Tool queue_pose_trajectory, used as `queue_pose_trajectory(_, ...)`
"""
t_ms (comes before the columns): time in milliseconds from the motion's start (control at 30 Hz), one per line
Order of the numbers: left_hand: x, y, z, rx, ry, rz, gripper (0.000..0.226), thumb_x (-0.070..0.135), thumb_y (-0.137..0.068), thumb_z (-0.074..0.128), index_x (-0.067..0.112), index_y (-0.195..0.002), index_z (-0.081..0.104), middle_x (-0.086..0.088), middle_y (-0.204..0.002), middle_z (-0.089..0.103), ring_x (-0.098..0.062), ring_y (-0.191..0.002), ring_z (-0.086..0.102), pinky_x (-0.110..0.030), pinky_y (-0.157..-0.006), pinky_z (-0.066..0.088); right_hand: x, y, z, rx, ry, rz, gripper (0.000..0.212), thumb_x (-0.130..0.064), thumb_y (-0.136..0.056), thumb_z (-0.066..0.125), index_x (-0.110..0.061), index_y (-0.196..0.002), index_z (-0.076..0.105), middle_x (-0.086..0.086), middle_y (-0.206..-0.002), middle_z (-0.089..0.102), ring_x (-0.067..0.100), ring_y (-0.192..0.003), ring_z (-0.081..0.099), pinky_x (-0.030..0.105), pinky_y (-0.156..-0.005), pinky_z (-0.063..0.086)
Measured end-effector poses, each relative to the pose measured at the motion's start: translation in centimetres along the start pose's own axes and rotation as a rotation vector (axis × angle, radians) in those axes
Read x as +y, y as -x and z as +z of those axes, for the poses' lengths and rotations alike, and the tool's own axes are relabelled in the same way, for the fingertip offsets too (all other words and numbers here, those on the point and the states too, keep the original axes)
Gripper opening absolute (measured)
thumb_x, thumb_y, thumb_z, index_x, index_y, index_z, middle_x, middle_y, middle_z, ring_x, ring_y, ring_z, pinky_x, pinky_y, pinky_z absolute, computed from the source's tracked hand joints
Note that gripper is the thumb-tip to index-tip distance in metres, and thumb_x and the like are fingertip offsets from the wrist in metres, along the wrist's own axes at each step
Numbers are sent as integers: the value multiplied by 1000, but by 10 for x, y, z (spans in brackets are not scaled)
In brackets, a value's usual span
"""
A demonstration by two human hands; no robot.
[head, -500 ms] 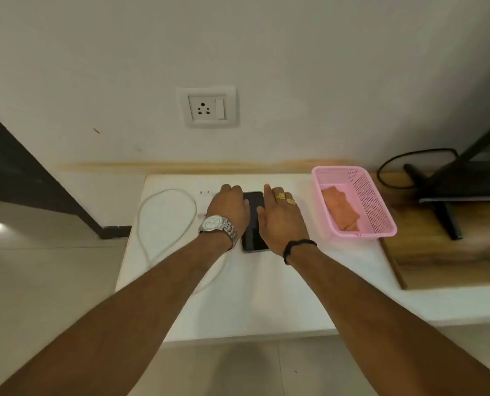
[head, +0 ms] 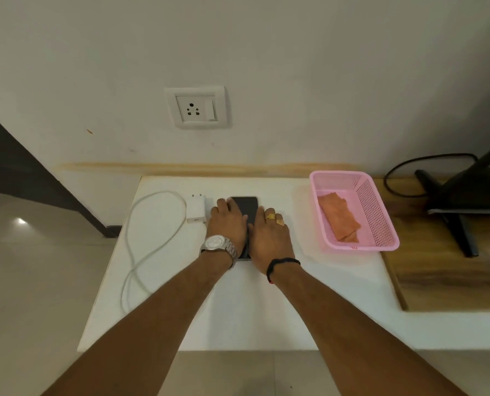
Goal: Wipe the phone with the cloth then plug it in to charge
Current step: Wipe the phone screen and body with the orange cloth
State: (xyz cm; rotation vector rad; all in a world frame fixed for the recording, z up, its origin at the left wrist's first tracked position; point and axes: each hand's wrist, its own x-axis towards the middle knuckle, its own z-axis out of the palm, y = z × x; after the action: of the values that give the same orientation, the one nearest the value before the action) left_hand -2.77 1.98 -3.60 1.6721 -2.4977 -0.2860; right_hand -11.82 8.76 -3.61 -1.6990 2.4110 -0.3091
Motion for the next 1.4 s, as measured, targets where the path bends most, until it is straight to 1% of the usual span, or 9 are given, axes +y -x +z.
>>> queue_pose_trajectory(200,-8,-6,13,44,42,5,61,38,-108,42,-4,-152,37,-25,-140,47,-38,-115,56,-43,-97,47,-2,-3,12,31,-27,26,55,-35,-108,28,-4,-154,31,15,-145,47,32,-128,47,45,-107,39)
queue_pose_trajectory(400,-9,-11,4,-10,104,-35,60,39,-108,48,-2,-151,40,-24,-144,43,-41,-121,57,-46,-98,50,-3,-4,14,59,-24,34,51,-37,-108,28,-7,-147,38,14,-139,50,32,-124,50,45,-104,40)
queue_pose_trajectory(600,-13,-19,-1,-64,213,-84,42,40,-103,58,7,-130,57,-17,-135,44,-38,-111,63,-44,-90,57,-4,-2,14,66,-36,58,49,-38,-108,28,-11,-146,39,12,-137,50,31,-123,50,44,-106,40)
queue_pose_trajectory(733,-12,-20,-5,-100,270,-139,41,40,-100,63,11,-129,59,-16,-130,48,-37,-110,64,-47,-93,58,-6,-2,13,45,-45,90,49,-38,-108,28,-12,-149,37,10,-139,49,30,-125,48,45,-108,39)
queue_pose_trajectory(1000,-14,-40,-18,-224,357,-199,49,40,-87,80,8,-121,64,-16,-125,70,-33,-111,69,-37,-89,59,-7,0,12,48,-111,113,47,-35,-108,28,-19,-151,35,6,-132,50,27,-119,48,43,-103,38)
queue_pose_trajectory(1100,-15,-43,-25,-264,405,-214,39,36,-83,83,11,-106,65,-13,-116,74,-29,-96,71,-32,-76,57,-6,0,12,52,-146,122,44,-33,-108,30,-22,-150,37,4,-126,51,25,-115,48,41,-101,38)
queue_pose_trajectory(1200,-21,-46,-28,-301,499,-241,34,30,-81,84,16,-84,53,-12,-105,72,-27,-83,63,-31,-70,52,-6,0,11,60,-169,126,42,-33,-107,32,-26,-148,38,2,-122,51,23,-112,49,41,-99,38)
queue_pose_trajectory(1333,-28,-52,-27,-382,734,-272,30,25,-82,83,8,-101,69,-13,-101,75,-30,-90,72,-37,-81,62,-3,-1,12,90,-258,122,40,-35,-106,31,-29,-144,42,-1,-115,52,20,-107,51,40,-98,40)
queue_pose_trajectory(1400,-29,-55,-24,-408,849,-264,18,24,-86,78,10,-96,71,-10,-95,76,-28,-88,73,-41,-84,64,0,-2,13,99,-314,107,37,-35,-106,32,-28,-140,45,-1,-113,53,21,-106,52,41,-96,42)
